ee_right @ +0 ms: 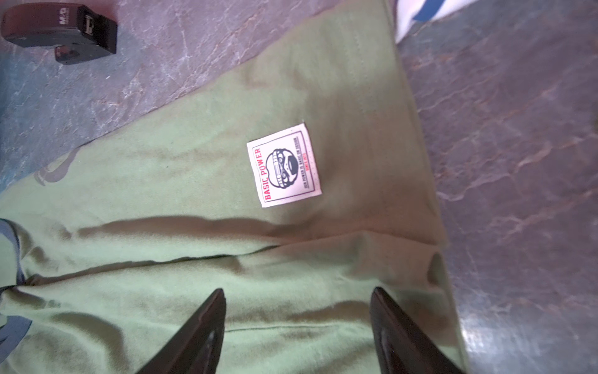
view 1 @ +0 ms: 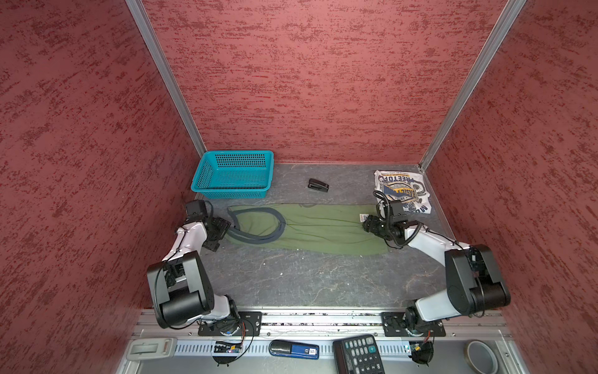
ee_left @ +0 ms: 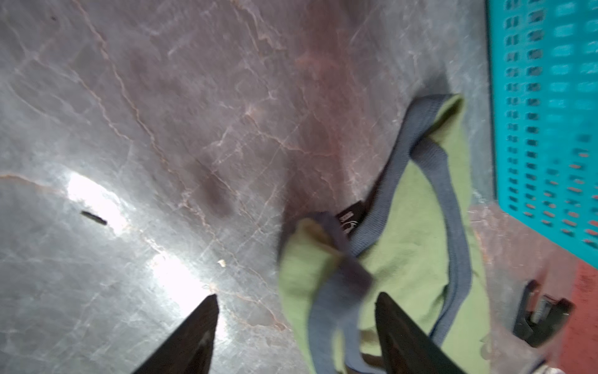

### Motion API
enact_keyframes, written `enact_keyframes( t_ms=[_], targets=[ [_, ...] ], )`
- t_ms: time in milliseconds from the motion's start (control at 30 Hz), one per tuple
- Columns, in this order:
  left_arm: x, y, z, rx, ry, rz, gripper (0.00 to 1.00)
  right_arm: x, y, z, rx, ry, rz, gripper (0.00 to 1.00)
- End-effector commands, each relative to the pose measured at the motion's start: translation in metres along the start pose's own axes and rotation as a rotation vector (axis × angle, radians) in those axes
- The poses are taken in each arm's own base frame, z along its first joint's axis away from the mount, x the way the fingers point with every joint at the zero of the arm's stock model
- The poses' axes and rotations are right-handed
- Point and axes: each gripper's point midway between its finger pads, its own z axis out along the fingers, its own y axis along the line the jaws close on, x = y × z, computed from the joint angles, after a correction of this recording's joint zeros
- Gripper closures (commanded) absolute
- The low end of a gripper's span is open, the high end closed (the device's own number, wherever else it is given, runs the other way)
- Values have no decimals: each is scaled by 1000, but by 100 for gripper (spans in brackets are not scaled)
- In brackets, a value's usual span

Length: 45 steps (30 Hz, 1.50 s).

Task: Fold and stack the tank tops

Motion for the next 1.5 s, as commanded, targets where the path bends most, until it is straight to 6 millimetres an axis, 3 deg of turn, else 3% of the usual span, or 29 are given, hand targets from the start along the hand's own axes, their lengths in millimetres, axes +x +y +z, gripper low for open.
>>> enact_keyframes(
  t_ms=[0, 167, 333, 433, 533, 633, 967, 1167, 1300, 1467],
  targets=[
    [4, 1, 2, 31, 33, -7, 13, -5, 19, -6, -52, -3, -39, 28],
    [3, 5, 7, 52, 60, -38, 12, -5, 23, -9, -63, -5, -37, 28],
    [16, 1, -32, 5, -85, 75, 13, -5, 20, -14, -45, -12, -50, 28],
    [43, -3, -50, 5, -135, 152, 14, -7, 22, -20, -53, -27, -55, 27],
    [76, -15, -40, 45, -74, 211, 16, -7, 22, -19, -51, -28, -49, 27],
    [88, -31, -24, 80, -10, 234, 21, -7, 23, -19, -59, -28, -42, 27],
    [66, -64, 24, 80, 17, 228, 31, 3, 14, -22, -39, -26, -24, 27],
    [55, -55, 56, 40, 52, 176, 40, 5, 9, -26, -16, -31, -25, 27],
    [47, -42, 66, -1, 60, 135, 45, 5, 6, -23, 2, -27, -28, 27],
    [44, -25, 68, -30, 68, 107, 45, 5, -3, -10, 50, -3, -22, 27]
  ],
)
